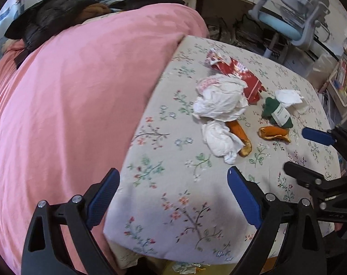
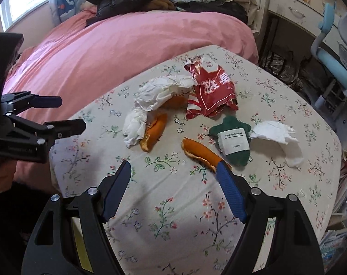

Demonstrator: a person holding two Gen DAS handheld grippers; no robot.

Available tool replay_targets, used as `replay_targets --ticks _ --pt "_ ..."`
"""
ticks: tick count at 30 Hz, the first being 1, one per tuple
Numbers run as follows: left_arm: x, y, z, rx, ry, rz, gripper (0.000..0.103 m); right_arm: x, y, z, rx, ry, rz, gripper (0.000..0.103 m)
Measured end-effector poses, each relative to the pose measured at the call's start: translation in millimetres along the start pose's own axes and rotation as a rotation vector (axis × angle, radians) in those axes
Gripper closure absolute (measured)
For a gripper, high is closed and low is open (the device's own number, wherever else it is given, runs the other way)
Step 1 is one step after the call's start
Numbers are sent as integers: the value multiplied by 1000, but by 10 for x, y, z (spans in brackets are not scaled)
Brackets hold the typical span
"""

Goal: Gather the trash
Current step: 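Grasp another orange peel with the right gripper while the left grasps the white plastic bag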

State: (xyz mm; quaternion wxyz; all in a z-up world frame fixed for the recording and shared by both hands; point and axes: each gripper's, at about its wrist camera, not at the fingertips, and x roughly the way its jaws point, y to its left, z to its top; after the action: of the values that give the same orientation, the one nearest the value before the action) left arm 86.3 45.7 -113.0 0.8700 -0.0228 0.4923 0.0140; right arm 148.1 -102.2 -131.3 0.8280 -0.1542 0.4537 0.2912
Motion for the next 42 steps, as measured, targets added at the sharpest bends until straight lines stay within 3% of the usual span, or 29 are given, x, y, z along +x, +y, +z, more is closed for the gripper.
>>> replay_targets --ticks 15,19,27,31,33,35,41,42 --pt "267 -126 153 -17 31 -42 13 477 -257 60 6 40 -27 30" --pt "351 -168 196 -15 36 -39 13 540 -254 64 -10 88 12 48" --pt "521 -279 281 0 55 -20 13 544 -324 113 12 84 9 52" --pt "608 -313 303 6 70 3 13 535 -374 133 31 102 2 71" --pt "632 -316 309 4 75 1 20 519 -374 116 30 114 5 79" --pt "617 -349 305 30 59 5 37 496 -359 84 24 126 6 82" --pt "526 -415 222 110 55 -62 76 369 -263 -60 2 159 21 84" --pt "510 -408 207 110 62 -81 77 334 -230 -101 -2 163 25 84"
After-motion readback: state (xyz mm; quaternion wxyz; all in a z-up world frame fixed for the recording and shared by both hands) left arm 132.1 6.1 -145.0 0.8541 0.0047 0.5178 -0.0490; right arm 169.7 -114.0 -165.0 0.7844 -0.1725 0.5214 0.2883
